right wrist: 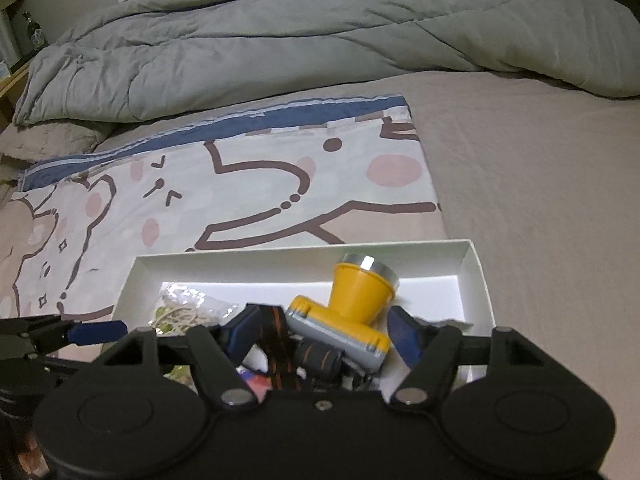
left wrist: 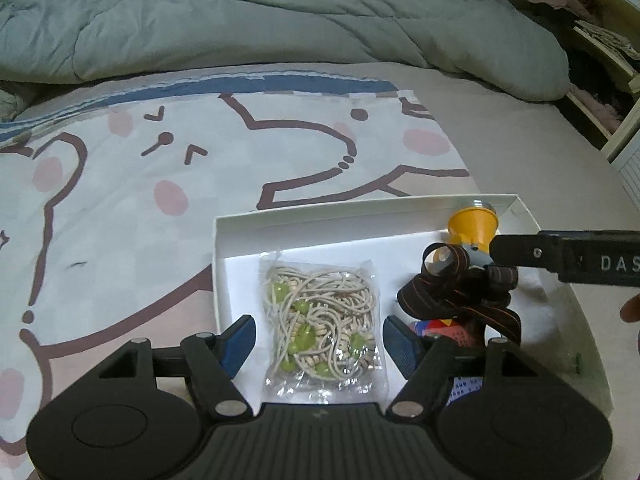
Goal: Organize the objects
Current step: 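Lower the bead bag and headlamp into the box and open both tools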
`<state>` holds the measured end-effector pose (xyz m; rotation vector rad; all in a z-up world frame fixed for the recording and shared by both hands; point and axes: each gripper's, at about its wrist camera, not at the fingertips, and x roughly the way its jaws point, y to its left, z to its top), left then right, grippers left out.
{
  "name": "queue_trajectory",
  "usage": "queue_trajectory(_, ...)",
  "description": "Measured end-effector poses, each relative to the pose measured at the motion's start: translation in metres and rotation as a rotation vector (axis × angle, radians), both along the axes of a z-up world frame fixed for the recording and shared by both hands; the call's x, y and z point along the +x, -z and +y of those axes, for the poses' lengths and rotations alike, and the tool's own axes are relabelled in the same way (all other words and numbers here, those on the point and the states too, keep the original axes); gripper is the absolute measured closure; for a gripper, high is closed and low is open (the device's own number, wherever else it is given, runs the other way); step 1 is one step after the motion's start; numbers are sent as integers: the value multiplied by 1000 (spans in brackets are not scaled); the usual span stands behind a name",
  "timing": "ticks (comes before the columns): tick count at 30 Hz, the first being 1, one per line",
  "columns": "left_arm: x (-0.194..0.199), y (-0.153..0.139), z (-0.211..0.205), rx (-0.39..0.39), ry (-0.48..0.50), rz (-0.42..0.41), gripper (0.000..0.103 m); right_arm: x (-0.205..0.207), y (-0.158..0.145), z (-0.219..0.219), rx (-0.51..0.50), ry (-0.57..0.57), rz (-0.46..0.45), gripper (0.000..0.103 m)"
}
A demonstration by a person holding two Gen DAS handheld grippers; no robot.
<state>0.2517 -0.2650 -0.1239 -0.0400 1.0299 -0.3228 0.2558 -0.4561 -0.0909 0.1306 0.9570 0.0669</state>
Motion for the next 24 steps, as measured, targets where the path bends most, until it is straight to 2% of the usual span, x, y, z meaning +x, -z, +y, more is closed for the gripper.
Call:
queue_trajectory(7,-19,-19,13,-12,-3,-16,32,-28,-23,13,1,26,-49,32)
queue_trajectory(18,-59,-64,38,-1,1,-83,31,-77,-61,37,-2,74,-116,29)
queue_trajectory(19,-63,-68,40,0,2,-88,30,-81,-64,39,-1,77,-119,28)
queue_trajectory(21,-71,-76,48,-2,0,-98,19,-92,-71,46,-2,88,-131,24)
queue_trajectory(24,-84,-89,60,-2,-18,-118,13,-110,-83,58,-10,117,-151,14)
